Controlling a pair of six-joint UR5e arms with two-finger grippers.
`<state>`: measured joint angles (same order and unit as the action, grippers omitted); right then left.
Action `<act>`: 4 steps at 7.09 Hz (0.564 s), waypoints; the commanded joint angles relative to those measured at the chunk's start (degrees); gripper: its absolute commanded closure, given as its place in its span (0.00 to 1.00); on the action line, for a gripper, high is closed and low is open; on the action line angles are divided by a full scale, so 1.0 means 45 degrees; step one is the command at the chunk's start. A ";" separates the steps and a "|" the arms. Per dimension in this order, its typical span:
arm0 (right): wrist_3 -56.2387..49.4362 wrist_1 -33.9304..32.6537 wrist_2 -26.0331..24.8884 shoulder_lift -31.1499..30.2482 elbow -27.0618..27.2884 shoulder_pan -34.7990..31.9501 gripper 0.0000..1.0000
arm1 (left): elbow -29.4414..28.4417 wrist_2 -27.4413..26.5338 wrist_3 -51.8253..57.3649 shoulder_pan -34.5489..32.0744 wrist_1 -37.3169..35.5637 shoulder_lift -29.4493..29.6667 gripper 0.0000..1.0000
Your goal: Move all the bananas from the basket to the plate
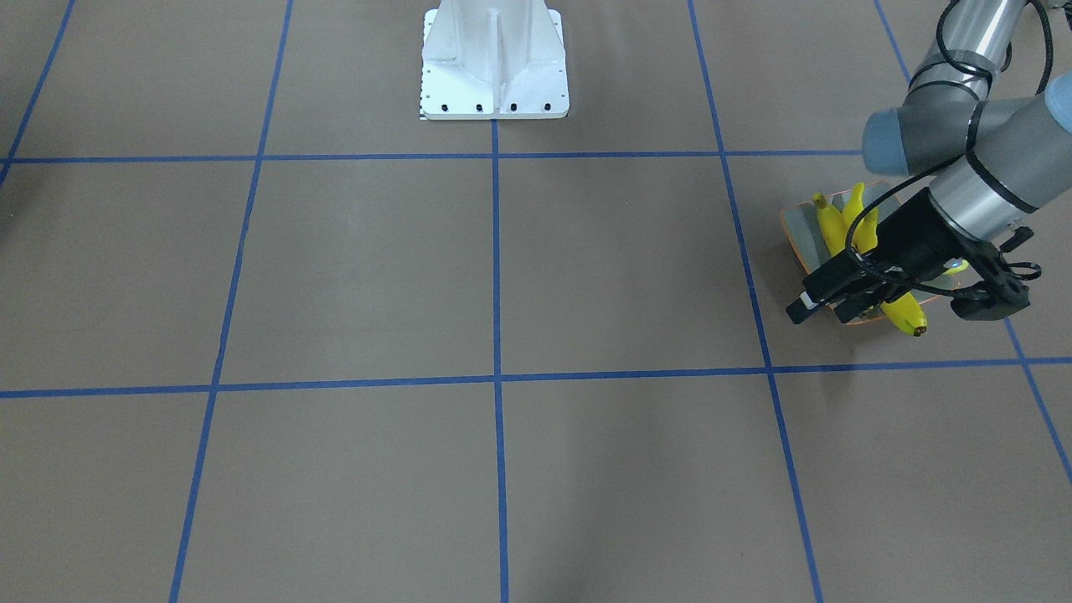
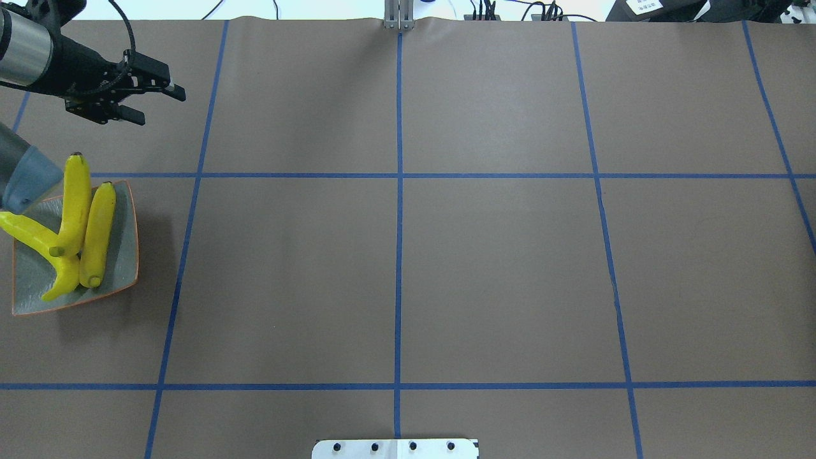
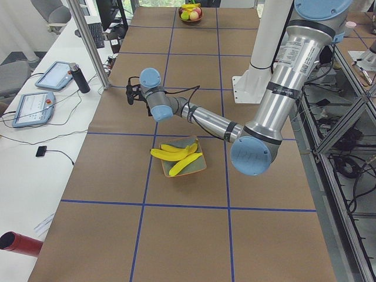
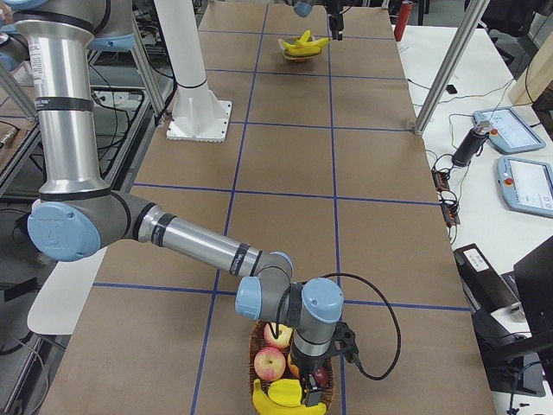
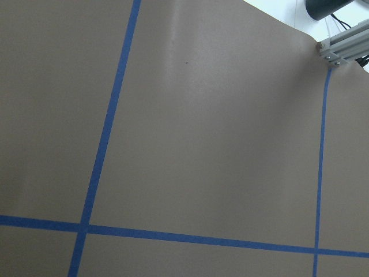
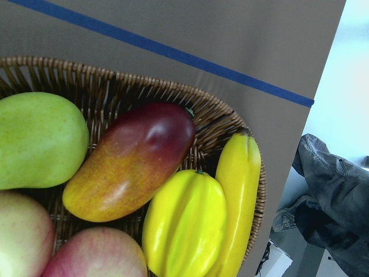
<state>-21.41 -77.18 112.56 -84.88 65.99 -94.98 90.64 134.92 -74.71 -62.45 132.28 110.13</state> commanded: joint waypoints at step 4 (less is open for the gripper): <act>0.4266 0.3529 -0.1301 0.1614 -0.3796 0.0304 0.00 | -0.0103 -0.0022 0.0019 0.0226 0.0000 0.0020 0.00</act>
<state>-6.06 -65.87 108.20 -78.64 53.20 -94.22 90.29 134.84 -74.69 -61.65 132.28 110.20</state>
